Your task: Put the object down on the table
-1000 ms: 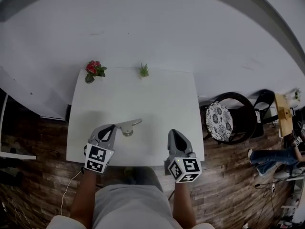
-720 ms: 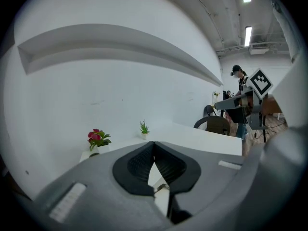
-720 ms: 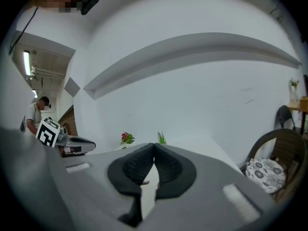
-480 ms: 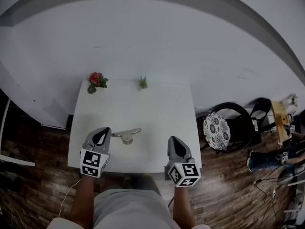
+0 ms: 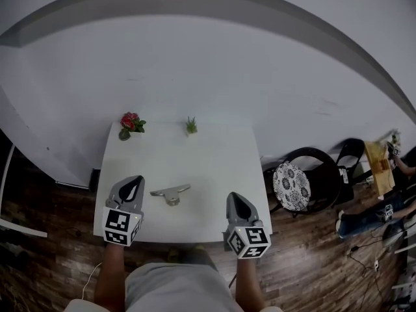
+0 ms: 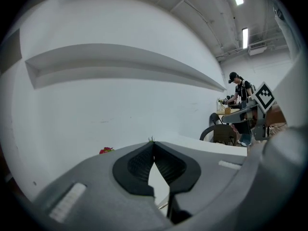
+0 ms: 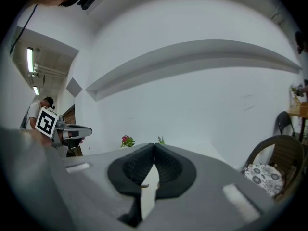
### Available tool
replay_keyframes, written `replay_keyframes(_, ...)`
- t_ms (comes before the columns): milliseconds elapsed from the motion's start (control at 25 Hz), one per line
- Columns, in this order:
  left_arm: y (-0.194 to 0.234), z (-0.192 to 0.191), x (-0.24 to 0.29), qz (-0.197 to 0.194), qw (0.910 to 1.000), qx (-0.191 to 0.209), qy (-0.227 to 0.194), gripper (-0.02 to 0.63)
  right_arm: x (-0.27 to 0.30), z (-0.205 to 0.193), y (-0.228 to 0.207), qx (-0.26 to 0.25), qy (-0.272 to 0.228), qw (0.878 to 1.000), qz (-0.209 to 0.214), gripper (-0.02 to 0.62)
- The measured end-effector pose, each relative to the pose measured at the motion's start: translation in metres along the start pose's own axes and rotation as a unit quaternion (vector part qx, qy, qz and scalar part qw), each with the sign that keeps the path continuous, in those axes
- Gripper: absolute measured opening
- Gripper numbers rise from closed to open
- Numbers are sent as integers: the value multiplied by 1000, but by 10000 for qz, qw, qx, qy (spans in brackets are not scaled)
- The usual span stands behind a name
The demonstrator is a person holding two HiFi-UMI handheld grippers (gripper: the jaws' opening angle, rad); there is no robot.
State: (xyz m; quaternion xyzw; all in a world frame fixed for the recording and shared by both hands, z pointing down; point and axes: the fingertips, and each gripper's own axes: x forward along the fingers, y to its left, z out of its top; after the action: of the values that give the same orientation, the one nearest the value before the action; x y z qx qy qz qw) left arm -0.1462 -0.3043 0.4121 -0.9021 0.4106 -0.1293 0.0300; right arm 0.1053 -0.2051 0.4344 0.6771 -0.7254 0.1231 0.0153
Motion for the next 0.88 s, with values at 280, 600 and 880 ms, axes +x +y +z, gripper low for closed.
replay_keyframes(280, 5, 14, -7, 64, 9998, -67, -195, 9, -3, 9, 0, -104, -76, 9999, -11, 3)
replay_keyframes(600, 7, 27, -13, 93, 9994, -46, -340, 9, -5, 15, 0, -328, -89, 9994, -65, 3)
replay_keyframes(880, 9, 30, -17, 139, 9992, -57, -380, 8, -6, 21, 0, -329, -171, 9993, -50, 3)
